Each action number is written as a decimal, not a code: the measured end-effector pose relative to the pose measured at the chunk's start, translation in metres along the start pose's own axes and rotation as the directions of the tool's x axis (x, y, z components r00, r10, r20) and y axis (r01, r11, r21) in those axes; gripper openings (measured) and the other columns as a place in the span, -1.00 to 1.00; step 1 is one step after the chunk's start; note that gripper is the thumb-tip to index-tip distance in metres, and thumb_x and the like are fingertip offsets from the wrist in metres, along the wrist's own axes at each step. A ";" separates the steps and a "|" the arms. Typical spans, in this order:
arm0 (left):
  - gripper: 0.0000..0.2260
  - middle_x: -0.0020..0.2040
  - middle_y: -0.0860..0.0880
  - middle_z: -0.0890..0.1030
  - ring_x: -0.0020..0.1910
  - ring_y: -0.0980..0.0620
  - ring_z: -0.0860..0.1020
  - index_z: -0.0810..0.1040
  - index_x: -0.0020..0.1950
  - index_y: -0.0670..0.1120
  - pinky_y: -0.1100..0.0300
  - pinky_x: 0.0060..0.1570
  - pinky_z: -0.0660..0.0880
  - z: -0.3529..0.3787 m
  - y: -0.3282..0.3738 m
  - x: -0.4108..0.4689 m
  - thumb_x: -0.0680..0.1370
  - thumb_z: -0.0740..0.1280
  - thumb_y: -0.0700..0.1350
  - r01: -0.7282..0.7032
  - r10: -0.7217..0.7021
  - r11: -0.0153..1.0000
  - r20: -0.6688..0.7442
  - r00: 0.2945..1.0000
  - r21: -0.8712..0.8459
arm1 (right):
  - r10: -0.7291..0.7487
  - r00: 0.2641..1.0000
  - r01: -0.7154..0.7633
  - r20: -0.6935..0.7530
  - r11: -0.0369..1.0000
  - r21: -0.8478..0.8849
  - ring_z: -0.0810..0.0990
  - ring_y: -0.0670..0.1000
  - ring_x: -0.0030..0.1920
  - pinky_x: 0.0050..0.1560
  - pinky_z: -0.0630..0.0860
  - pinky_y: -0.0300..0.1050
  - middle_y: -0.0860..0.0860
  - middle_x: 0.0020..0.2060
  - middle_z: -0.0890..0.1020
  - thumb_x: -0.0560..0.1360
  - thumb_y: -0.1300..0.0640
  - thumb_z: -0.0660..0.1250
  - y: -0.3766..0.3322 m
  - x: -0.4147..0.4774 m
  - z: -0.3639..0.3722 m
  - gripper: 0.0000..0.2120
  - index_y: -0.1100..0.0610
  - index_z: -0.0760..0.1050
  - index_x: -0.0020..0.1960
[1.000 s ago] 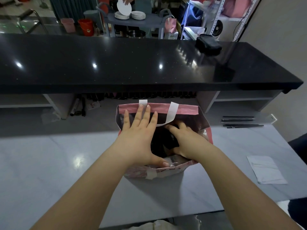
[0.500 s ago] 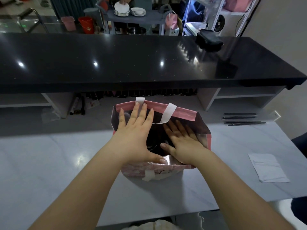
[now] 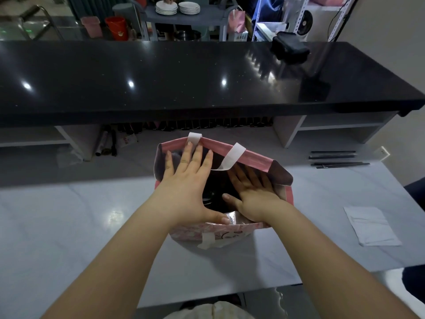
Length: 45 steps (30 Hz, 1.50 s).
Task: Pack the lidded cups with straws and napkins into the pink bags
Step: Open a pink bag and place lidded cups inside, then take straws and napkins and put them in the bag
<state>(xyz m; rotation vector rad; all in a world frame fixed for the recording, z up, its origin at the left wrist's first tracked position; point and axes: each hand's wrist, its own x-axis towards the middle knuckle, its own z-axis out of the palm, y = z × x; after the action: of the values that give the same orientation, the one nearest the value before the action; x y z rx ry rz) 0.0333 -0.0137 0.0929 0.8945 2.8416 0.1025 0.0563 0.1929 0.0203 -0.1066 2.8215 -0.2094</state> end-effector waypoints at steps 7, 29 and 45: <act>-0.02 0.60 -0.04 -0.26 0.54 -0.03 -0.35 -0.25 0.60 -0.03 -0.16 0.52 -0.25 -0.015 0.002 -0.001 0.45 0.24 0.40 -0.009 0.005 0.999 -0.083 0.997 -0.043 | 0.002 1.000 -0.002 -0.005 0.996 0.090 -0.29 0.08 0.54 0.50 -0.14 0.21 -0.16 0.56 -0.19 0.51 -0.39 0.05 -0.015 -0.011 -0.033 -0.27 -0.17 -0.12 0.56; -0.64 0.25 0.00 0.53 0.26 -0.07 0.44 0.44 0.36 0.02 -0.08 0.24 0.38 -0.060 0.078 0.014 0.59 0.21 0.09 -0.365 0.331 0.930 -0.321 0.887 -0.049 | 0.231 0.747 -0.201 -0.624 0.972 0.119 0.48 0.04 0.17 0.17 0.34 -0.18 -0.05 0.09 0.63 0.49 0.10 0.43 -0.024 -0.154 -0.098 -0.76 0.08 0.60 0.15; -0.71 0.22 0.00 0.51 0.20 -0.09 0.45 0.48 0.27 0.02 -0.01 0.14 0.33 0.012 0.220 0.054 0.59 0.19 0.06 -0.531 0.525 0.847 -0.104 0.845 -0.034 | 0.624 0.610 -0.454 -0.488 0.780 0.431 0.36 -0.10 0.26 0.17 0.38 -0.15 -0.15 0.15 0.54 0.52 0.09 0.35 0.066 -0.235 -0.041 -0.76 -0.02 0.53 0.19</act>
<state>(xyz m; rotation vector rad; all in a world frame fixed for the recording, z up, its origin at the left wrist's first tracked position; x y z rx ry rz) 0.1159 0.1975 0.0988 1.6747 2.5610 0.3004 0.2637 0.2863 0.1184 1.0806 3.2232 -0.5602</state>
